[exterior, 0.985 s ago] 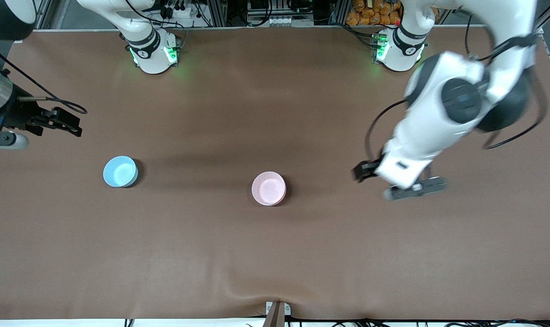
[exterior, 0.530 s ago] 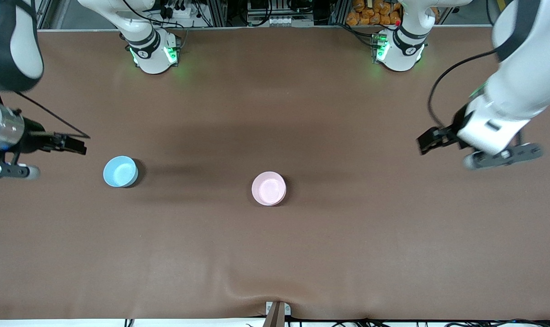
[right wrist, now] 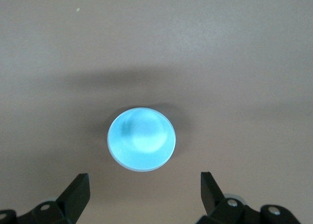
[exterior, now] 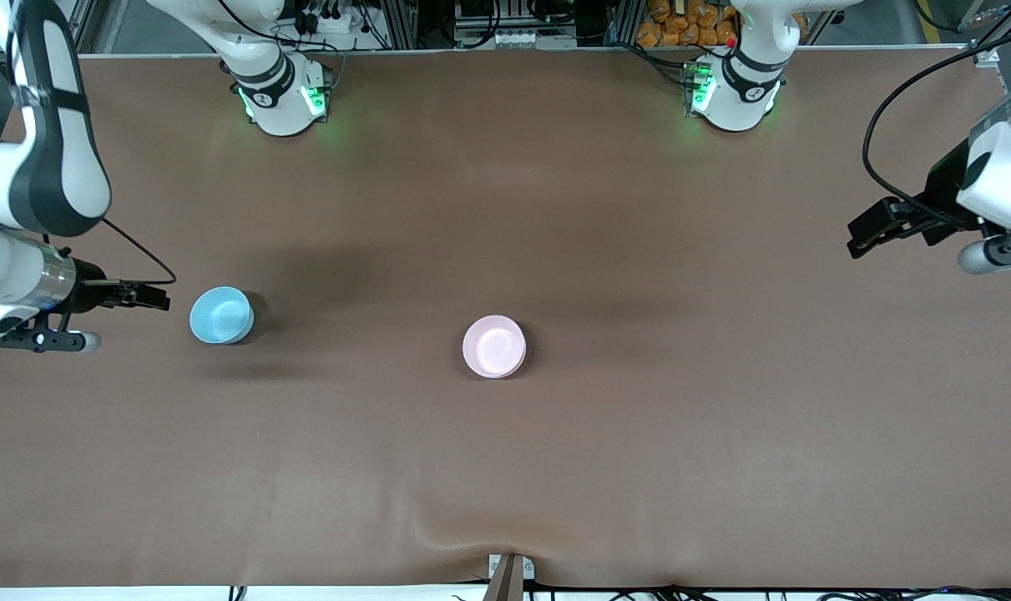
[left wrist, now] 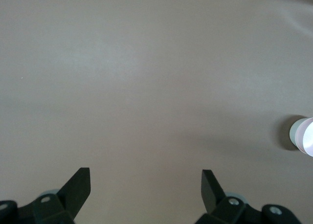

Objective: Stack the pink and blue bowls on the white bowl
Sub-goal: 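Raise the left gripper away while the right gripper reaches the blue bowl, then close the right gripper on the light blue bowl rim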

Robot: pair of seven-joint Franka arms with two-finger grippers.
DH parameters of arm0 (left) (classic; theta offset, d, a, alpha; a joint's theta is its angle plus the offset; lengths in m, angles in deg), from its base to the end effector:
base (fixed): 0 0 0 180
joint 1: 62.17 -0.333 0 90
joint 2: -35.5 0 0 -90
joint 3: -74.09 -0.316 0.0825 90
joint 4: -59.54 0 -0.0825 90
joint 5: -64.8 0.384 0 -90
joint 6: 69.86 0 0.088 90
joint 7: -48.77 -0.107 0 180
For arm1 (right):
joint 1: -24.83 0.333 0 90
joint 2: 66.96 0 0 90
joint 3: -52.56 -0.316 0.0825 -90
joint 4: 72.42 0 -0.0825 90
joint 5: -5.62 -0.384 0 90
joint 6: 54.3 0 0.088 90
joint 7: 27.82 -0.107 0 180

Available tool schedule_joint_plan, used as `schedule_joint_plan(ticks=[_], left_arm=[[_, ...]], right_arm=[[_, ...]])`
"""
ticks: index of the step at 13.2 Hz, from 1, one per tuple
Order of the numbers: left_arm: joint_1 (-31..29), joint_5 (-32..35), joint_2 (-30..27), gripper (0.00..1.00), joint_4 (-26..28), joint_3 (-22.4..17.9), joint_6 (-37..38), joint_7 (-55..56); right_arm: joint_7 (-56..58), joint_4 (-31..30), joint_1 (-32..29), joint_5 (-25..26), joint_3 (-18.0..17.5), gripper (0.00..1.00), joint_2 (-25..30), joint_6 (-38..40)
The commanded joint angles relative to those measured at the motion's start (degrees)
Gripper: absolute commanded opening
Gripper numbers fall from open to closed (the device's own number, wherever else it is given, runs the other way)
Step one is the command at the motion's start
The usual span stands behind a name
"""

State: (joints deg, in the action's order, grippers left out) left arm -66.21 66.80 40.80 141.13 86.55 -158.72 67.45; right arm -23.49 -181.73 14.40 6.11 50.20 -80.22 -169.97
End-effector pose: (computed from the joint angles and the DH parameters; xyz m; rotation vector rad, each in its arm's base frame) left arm 0.5765 -0.0748 0.6405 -3.1221 -0.2844 -0.0612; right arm 0.5892 -0.0850 0.3678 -3.1196 0.0962 0.1864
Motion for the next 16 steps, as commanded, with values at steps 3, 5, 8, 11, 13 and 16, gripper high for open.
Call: schedule_joint_plan(ticks=[3,5,8,11,13,16], left_arm=[[-2.11,-0.16,-2.84,1.00,1.73,0.28,0.71,-3.30],[-3.86,-0.07,-3.01,1.00,1.64,0.37,0.80,-5.13],[-5.80,-0.33,-3.28,1.00,1.64,0.02,0.80,-10.49],[0.76,-0.33,-4.07,1.00,2.08,-7.94,2.28,-12.61],[4.47,-0.51,-4.60,1.00,2.08,-12.27,3.43,-12.70],[7.65,-0.51,-4.60,1.00,1.82,-15.71,3.78,-12.70]], right_arm=[[7.50,-6.88,-3.19,-0.04,-0.89,0.95,-3.96,-12.19],[10.69,-7.67,-5.21,-0.13,-0.89,0.87,-6.24,-15.00],[10.88,-10.91,-5.13,-0.13,-0.89,0.61,-7.66,-20.36],[10.97,-12.07,-5.22,-0.13,-0.89,0.42,-9.32,-23.45],[10.88,-12.16,-4.78,-0.13,-0.89,0.37,-9.42,-23.72],[10.97,-12.25,-4.87,-0.13,-0.89,0.18,-9.59,-23.81]])
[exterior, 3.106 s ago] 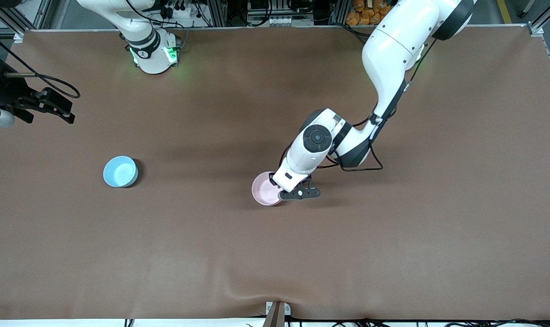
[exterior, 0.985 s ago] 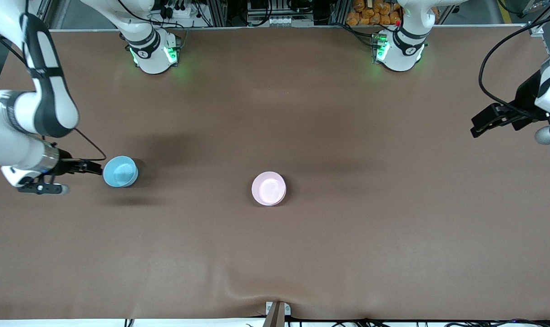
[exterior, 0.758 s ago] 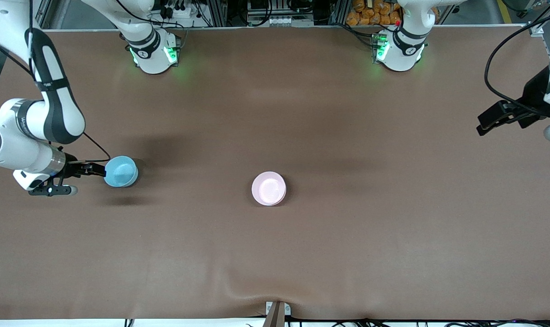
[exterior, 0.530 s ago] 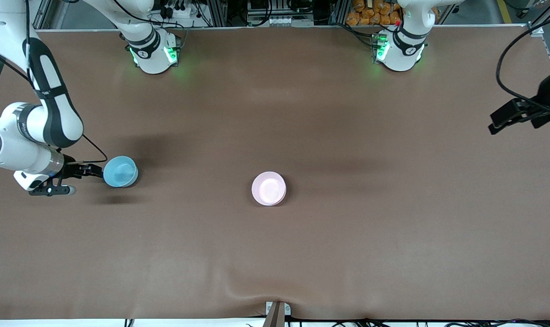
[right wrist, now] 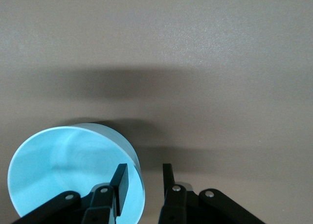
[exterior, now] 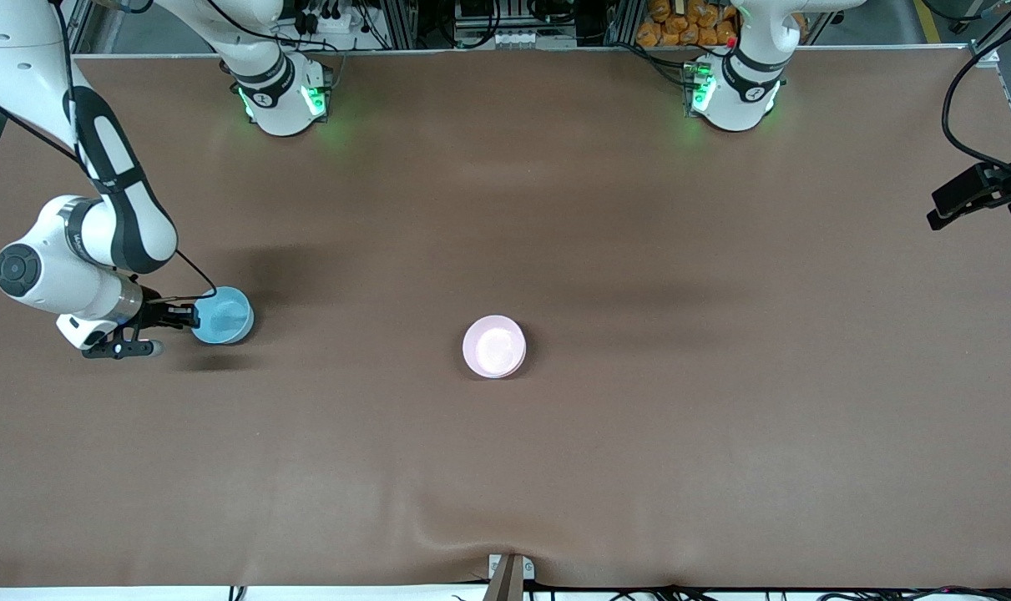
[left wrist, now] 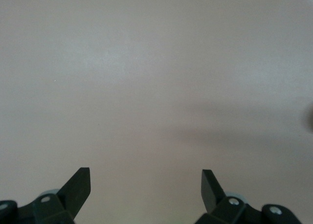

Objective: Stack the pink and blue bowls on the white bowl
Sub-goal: 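Close the right gripper on the light blue bowl rim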

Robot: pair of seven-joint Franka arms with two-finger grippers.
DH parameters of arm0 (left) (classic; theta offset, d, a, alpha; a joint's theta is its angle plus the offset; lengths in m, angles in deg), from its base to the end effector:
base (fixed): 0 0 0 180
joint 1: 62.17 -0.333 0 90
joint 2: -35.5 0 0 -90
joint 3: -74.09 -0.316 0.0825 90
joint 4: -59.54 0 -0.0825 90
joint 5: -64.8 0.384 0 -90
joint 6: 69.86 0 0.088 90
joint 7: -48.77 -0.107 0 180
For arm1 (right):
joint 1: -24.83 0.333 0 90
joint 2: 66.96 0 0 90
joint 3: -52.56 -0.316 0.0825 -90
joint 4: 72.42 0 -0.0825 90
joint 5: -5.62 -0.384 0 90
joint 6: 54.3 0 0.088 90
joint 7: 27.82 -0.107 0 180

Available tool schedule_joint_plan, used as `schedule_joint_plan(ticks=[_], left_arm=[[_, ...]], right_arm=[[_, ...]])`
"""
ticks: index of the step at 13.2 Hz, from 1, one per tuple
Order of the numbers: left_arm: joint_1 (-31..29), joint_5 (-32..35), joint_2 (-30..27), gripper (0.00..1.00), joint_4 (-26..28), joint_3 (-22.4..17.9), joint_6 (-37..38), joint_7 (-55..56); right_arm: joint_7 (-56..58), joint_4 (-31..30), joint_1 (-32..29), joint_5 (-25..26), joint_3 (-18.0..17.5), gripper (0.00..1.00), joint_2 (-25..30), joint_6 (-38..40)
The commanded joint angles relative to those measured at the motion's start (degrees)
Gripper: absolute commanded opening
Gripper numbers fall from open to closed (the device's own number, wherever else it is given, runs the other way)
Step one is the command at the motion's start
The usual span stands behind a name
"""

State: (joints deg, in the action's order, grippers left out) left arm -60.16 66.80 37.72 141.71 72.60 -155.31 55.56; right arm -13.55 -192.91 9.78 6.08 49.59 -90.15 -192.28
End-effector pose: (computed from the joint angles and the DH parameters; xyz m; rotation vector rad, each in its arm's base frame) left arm 0.5587 -0.0014 0.6599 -3.1020 -0.1747 -0.0322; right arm 0.5585 -0.1196 0.2155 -3.1000 -0.0640 0.1439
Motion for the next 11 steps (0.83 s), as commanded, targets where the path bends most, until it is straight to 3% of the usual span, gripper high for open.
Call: schedule_joint_plan(ticks=[1,6,8,11], left_arm=[[1.33,-0.77,-1.60,1.00,1.24,-1.76,0.37,-0.81],[1.24,-0.86,-1.52,1.00,0.71,-1.50,0.20,-0.89],[1.24,-0.77,-1.52,1.00,0.80,-1.50,0.28,-1.33],[0.89,-0.86,-1.52,1.00,0.80,-2.02,1.25,-4.49]], right_arm=[[0.93,-1.07,-0.25,-0.11,-0.28,0.16,0.25,-1.49],[1.02,-0.98,-0.51,-0.11,-0.28,0.09,-0.36,-1.58],[2.16,-1.07,-0.25,-0.11,-0.37,0.00,-0.28,-1.58],[0.94,0.42,0.80,-1.06,-1.33,0.00,1.13,3.84]])
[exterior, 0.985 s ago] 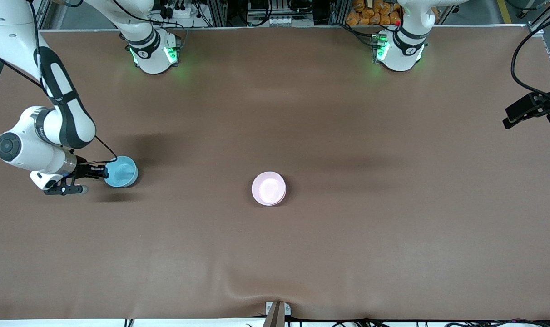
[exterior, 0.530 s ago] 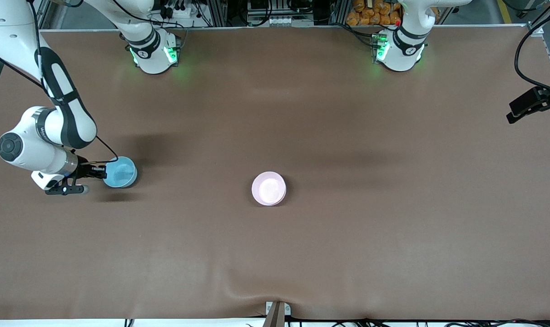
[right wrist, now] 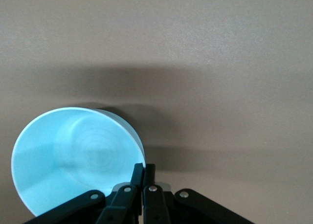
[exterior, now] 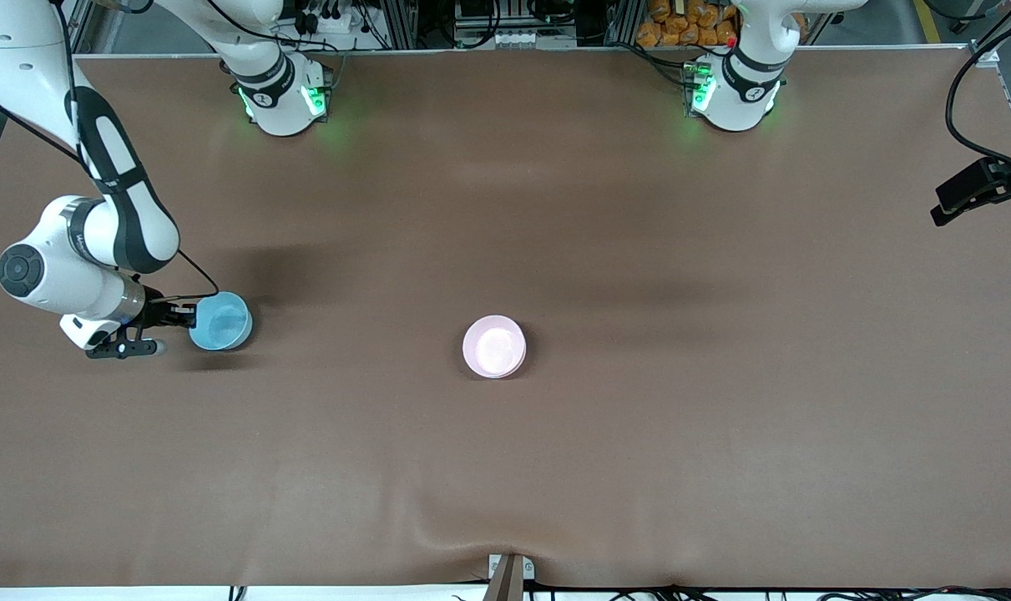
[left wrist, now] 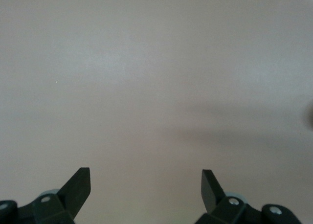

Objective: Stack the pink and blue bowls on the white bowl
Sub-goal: 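Carry the blue bowl with the right gripper over the pink bowl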

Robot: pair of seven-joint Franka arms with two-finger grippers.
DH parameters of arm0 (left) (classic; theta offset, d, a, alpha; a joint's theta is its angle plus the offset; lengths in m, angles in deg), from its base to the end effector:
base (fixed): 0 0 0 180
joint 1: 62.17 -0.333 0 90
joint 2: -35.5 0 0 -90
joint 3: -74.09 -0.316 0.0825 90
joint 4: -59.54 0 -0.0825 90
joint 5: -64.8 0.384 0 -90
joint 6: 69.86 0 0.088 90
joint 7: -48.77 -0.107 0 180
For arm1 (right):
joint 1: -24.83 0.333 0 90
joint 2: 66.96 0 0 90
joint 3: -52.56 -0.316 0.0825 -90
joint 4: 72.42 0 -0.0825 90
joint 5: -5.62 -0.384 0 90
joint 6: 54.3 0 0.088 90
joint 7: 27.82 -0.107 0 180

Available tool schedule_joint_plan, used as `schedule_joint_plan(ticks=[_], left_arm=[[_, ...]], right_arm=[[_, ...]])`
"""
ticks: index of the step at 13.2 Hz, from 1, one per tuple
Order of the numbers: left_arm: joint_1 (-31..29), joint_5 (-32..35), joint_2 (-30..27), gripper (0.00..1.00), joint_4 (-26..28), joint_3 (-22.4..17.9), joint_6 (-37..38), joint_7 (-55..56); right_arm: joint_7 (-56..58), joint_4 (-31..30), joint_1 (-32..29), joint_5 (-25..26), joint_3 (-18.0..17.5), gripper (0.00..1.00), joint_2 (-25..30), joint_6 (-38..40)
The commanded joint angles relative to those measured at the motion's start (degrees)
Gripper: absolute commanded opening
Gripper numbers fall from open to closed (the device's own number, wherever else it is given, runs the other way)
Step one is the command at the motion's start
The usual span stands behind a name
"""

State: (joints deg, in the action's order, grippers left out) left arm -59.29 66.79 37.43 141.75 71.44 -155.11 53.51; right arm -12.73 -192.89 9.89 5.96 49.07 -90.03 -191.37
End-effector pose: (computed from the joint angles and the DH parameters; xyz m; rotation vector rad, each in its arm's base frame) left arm 0.5567 0.0012 0.6621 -3.1036 -0.1271 -0.0326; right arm 0.5584 -0.1131 0.2158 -3.0903 -0.0998 0.1617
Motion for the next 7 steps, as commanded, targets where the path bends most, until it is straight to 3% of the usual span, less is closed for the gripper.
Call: schedule_joint_plan(ticks=[1,4,7], left_arm=[[-0.50,-0.77,-1.23,1.00,0.76,-0.86,1.13,-2.54],[-0.59,-0.76,-1.32,1.00,0.76,-0.86,1.40,-3.16],[-0.59,-0.76,-1.32,1.00,0.76,-0.77,1.40,-3.16]], right_arm=[[-0.93,1.97,1.48,-4.77,-0.99,0.00,1.53,5.99],[-6.62,6.37,4.38,-13.32,-1.08,0.00,2.58,15.05],[-21.19,10.50,12.18,-13.51,-1.25,0.00,3.55,19.02]])
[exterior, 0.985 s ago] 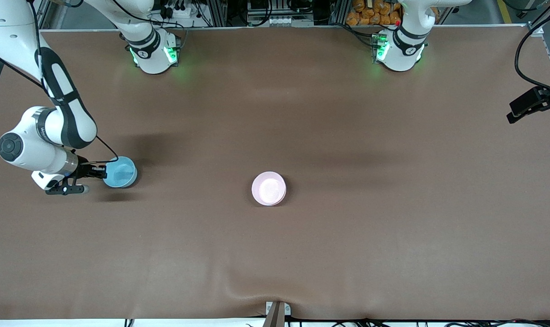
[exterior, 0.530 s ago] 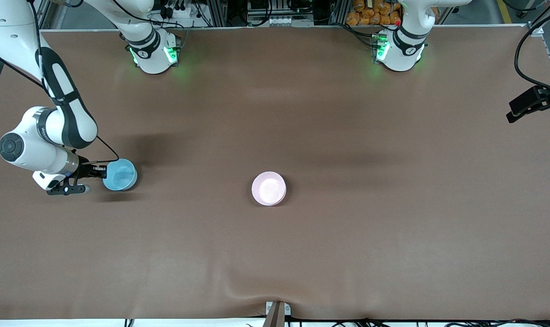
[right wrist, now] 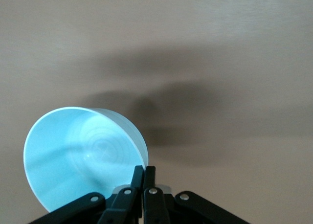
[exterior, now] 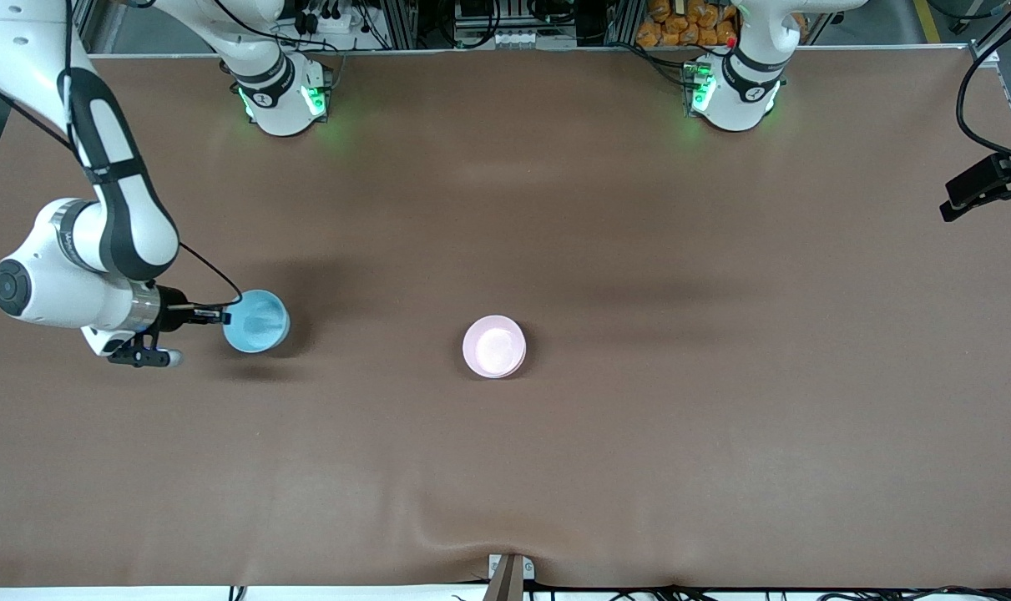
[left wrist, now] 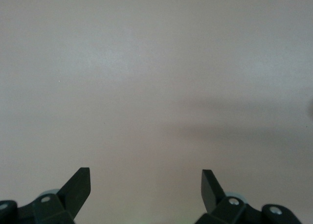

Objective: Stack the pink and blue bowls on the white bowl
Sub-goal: 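Carry the blue bowl with the right gripper over the pink bowl, then lower the blue bowl into the pink bowl and open the right gripper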

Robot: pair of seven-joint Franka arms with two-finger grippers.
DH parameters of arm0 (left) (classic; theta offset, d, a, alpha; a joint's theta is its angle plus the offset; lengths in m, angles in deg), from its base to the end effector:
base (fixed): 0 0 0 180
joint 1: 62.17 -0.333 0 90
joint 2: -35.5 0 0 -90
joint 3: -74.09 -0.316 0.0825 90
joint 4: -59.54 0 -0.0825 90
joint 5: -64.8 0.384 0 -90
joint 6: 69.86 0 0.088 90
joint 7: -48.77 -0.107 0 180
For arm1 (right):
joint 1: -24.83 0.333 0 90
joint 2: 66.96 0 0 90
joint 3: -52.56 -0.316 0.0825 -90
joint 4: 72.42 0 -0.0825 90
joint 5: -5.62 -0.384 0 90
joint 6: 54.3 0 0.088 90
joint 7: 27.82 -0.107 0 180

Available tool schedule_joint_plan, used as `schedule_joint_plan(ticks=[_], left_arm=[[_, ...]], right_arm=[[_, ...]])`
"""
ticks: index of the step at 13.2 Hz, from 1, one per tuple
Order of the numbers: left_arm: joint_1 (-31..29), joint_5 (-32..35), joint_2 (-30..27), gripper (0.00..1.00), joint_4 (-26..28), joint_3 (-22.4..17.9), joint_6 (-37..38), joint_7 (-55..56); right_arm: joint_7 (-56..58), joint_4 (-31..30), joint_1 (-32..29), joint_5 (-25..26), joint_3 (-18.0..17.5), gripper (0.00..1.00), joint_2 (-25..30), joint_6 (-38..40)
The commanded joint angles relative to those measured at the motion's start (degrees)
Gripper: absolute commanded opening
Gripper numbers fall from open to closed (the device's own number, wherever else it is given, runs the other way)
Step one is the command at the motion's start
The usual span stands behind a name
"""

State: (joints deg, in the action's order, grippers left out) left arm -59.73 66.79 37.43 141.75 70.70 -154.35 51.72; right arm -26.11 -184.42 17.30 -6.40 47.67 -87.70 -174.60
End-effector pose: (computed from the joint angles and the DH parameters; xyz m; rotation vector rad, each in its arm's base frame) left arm 0.5552 0.0125 0.6610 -3.1032 -0.1109 -0.0106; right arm 0.5906 -0.0188 0.2777 -2.9107 0.2105 0.3067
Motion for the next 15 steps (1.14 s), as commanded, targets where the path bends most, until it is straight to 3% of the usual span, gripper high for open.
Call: schedule_joint_plan(ticks=[1,4,6,9,15], left_arm=[[-0.16,-0.85,-1.31,1.00,0.85,0.06,0.64,-1.45],[0.11,-0.94,-1.23,1.00,0.85,0.41,0.64,-1.36],[0.02,-1.64,-1.49,1.00,0.94,0.41,0.73,-1.36],[-0.07,-2.87,-2.02,1.00,1.20,0.32,0.73,-1.45],[-0.07,-2.87,-2.02,1.00,1.20,0.32,1.26,-1.36]], right_arm=[[-13.08,4.31,8.02,-1.25,0.15,0.00,1.14,3.14],[-23.04,10.55,18.12,-1.77,0.06,0.00,-0.35,3.77],[-30.86,15.47,24.11,-2.30,0.06,0.00,-4.29,3.24],[-38.06,20.05,28.95,-5.19,0.06,0.00,-8.96,-0.44],[-46.96,26.38,33.97,-4.59,0.15,0.00,-15.82,-3.18]])
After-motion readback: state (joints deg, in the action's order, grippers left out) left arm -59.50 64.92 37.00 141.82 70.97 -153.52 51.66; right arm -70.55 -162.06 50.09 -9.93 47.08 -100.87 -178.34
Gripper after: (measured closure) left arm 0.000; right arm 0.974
